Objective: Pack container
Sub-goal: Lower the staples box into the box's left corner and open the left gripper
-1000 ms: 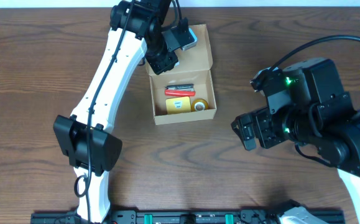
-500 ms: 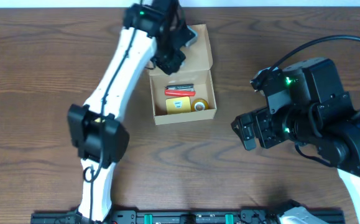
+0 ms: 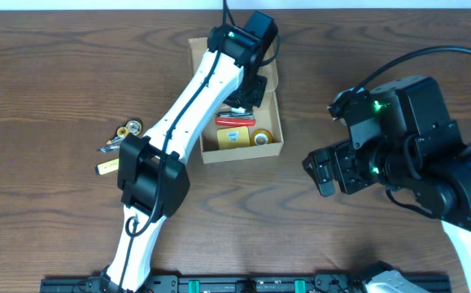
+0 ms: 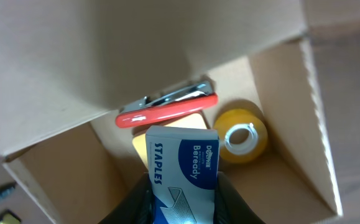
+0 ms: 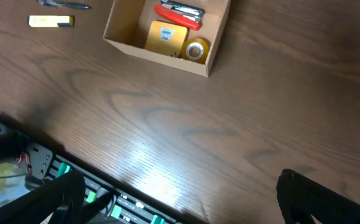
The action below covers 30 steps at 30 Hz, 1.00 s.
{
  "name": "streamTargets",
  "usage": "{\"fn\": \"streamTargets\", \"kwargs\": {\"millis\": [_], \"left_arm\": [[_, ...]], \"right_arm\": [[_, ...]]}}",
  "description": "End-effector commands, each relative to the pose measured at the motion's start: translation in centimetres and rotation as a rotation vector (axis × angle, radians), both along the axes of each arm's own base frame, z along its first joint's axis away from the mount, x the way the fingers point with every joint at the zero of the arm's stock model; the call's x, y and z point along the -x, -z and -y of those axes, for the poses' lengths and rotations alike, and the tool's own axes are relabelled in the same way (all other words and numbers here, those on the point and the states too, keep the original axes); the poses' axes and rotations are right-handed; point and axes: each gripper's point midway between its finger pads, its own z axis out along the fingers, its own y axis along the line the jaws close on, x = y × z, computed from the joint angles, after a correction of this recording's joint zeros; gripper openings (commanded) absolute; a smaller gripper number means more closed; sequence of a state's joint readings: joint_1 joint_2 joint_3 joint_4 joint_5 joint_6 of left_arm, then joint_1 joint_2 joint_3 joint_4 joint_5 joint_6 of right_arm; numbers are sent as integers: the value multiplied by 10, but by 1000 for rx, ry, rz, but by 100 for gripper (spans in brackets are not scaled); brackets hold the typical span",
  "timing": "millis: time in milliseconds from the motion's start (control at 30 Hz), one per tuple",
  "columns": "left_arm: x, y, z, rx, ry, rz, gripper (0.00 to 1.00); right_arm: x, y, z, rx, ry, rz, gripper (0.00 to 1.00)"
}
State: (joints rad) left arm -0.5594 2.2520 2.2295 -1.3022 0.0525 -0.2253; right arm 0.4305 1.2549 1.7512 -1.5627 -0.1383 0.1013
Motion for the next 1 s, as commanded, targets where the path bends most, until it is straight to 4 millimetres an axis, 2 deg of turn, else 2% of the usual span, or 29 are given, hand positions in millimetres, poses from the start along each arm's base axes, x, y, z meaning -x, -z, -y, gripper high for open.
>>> {"fn": "streamTargets", "kwargs": {"millis": [0, 333, 567, 700, 967], "left_arm": [[-6, 0, -13, -34, -133, 15, 6], [-6, 7, -50, -109, -241, -23, 6], [7, 30, -57, -139, -236, -94, 6], [2, 38, -49, -96, -231, -87, 6], [12, 56, -70, -136, -263, -157, 6]], "right_arm": [[-1, 0, 2, 8, -4, 5, 99], [-1, 0, 2, 8, -4, 5, 99], [-1, 0, 2, 8, -4, 4, 99], [-1, 0, 2, 8, -4, 4, 99], [-1, 0, 2, 8, -4, 4, 99]]}}
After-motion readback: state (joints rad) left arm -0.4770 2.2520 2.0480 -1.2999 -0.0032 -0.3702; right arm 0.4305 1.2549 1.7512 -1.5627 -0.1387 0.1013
